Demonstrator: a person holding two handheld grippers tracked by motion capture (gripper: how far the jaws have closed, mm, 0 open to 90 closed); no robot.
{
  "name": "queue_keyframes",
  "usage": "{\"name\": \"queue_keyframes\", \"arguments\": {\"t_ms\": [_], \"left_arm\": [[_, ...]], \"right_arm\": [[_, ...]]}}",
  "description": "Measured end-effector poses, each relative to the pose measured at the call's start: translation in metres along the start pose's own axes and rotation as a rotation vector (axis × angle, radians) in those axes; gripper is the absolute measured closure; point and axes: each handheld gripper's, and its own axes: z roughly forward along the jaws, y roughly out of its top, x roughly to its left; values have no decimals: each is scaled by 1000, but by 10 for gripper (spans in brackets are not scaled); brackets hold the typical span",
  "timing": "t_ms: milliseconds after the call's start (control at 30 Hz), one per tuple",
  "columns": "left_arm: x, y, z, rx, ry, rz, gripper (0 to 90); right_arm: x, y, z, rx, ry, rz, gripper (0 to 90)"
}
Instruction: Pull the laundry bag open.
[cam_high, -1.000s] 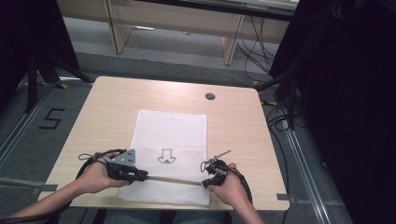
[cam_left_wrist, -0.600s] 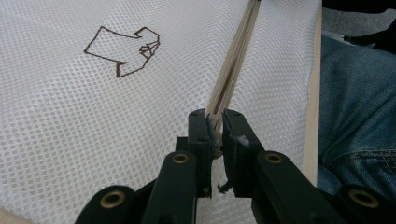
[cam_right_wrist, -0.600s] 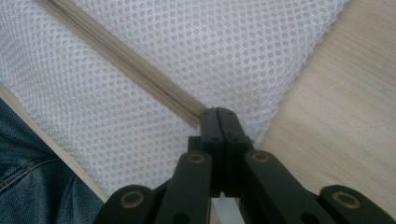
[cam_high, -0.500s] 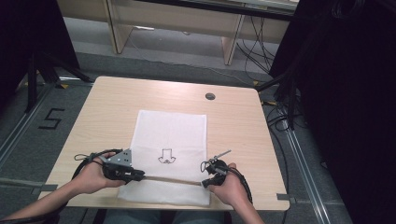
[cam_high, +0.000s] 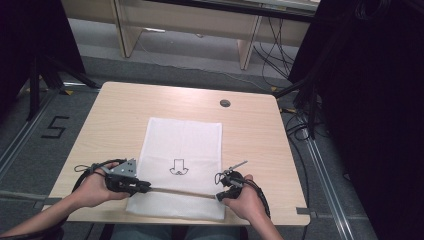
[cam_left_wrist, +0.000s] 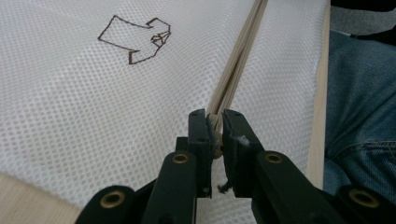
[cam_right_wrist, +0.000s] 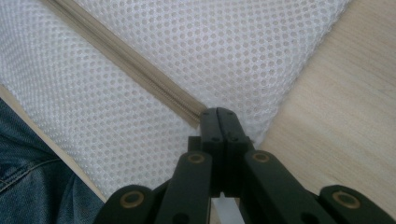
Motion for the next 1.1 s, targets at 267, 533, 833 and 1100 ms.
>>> {"name": "queue_keyframes", "arguments": {"t_ms": [267, 533, 833, 1100], "left_arm": [[0, -2, -2, -5, 2, -14, 818], [1, -3, -3, -5, -3, -10, 819], [3, -7, -8, -4, 9, -21, 819], [5, -9, -9, -5, -3, -5, 818]], "right_arm": [[0, 0, 0, 0, 0, 1, 900], [0, 0, 0, -1, 0, 6, 900], [0, 0, 0, 0, 3, -1, 900], [0, 0, 0, 3, 5, 7, 900]]}}
